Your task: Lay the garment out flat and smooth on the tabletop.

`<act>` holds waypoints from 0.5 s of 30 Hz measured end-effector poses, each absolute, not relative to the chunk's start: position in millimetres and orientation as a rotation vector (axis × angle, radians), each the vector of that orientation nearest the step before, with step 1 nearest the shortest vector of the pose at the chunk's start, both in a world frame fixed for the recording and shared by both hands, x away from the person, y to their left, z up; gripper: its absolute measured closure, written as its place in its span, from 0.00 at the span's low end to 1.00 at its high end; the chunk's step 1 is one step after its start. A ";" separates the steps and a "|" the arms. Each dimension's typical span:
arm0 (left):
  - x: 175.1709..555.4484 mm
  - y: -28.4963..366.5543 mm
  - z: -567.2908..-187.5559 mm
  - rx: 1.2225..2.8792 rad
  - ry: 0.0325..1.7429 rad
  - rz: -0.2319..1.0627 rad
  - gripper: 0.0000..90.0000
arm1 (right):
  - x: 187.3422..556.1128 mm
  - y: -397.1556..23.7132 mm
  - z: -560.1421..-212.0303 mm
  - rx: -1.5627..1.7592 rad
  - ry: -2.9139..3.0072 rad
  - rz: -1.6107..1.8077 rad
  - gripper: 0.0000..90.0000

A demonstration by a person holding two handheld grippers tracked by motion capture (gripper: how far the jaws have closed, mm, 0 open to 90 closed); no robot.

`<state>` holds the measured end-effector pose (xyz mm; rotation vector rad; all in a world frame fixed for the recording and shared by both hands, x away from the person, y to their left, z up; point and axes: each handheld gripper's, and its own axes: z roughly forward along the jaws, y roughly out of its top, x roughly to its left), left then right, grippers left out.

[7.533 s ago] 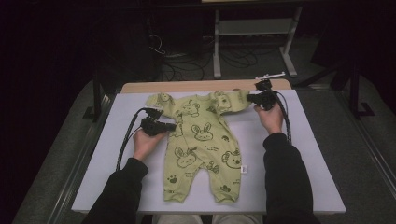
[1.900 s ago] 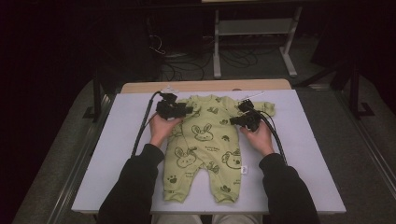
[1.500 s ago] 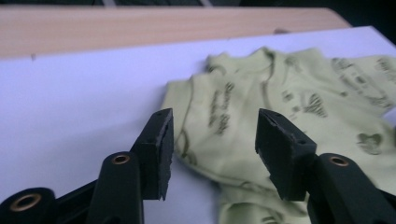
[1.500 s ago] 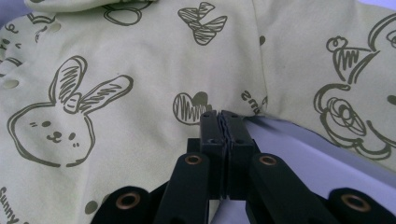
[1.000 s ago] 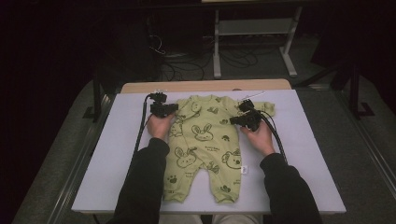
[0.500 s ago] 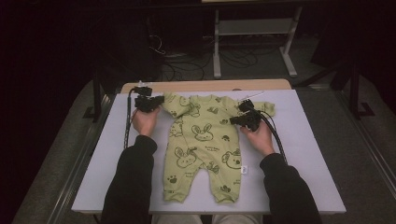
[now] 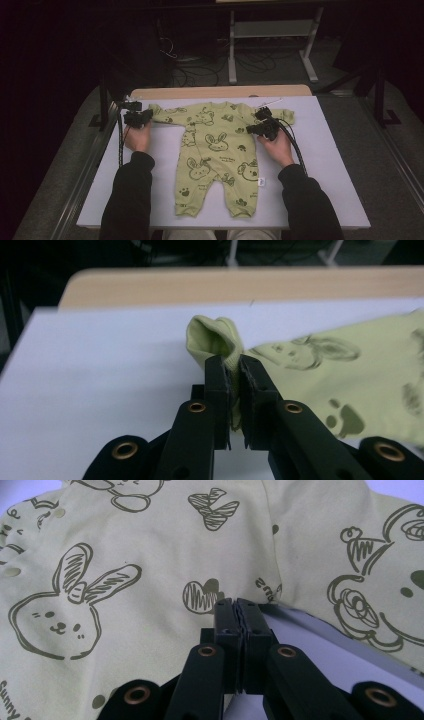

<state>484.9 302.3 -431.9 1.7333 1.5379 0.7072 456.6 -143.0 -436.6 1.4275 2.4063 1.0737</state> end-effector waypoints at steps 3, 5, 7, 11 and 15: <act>485.5 302.6 -440.5 1.758 1.555 0.705 0.92 | 456.4 -142.7 -437.4 1.431 2.408 1.068 0.97; 485.2 303.0 -442.3 1.751 1.552 0.698 0.91 | 456.5 -142.8 -437.3 1.433 2.407 1.070 0.97; 484.4 303.6 -440.8 1.753 1.533 0.693 0.91 | 456.8 -143.2 -437.4 1.440 2.404 1.076 0.97; 478.7 306.3 -433.2 1.722 1.497 0.665 0.73 | 455.7 -144.7 -435.2 1.447 2.393 1.089 0.91; 471.7 309.0 -427.9 1.686 1.495 0.627 0.55 | 453.1 -150.6 -426.1 1.444 2.351 1.114 0.79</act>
